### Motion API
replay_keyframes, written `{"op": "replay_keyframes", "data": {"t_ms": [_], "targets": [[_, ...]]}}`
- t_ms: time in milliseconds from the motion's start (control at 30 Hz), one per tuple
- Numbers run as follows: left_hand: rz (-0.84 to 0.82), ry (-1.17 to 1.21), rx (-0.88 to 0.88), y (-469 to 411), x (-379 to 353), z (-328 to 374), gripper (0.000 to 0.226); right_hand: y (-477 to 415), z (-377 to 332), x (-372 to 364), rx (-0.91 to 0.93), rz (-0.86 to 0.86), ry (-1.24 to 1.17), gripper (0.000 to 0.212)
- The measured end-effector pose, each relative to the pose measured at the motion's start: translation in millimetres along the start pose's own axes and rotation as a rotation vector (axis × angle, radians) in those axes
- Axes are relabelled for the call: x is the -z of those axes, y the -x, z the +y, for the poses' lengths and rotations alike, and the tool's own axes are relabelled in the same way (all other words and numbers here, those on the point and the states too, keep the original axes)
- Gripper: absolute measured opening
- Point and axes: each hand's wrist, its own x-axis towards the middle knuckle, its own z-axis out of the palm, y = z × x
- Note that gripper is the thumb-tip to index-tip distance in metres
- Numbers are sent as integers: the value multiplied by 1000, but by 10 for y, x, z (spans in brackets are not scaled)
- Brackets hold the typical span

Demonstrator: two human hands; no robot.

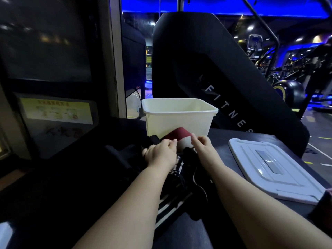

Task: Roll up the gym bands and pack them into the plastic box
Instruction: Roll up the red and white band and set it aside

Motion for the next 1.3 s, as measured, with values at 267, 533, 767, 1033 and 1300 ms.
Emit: {"op": "replay_keyframes", "data": {"t_ms": [267,533,767,1033,1300], "targets": [[48,343,67,18,90,30,49,87,-60,-36,-29,24,-190,62],[37,745,110,57,258,139,60,311,-257,50,22,-223,-632,25],[4,1002,62,31,73,127,66,405,-251,20,1,-67,-551,20],[8,1045,-115,246,285,290,20,437,-242,106,-10,-94,-548,53],[-192,1205,-170,299,345,307,28,516,-326,298,121,-337,-630,44]]}}
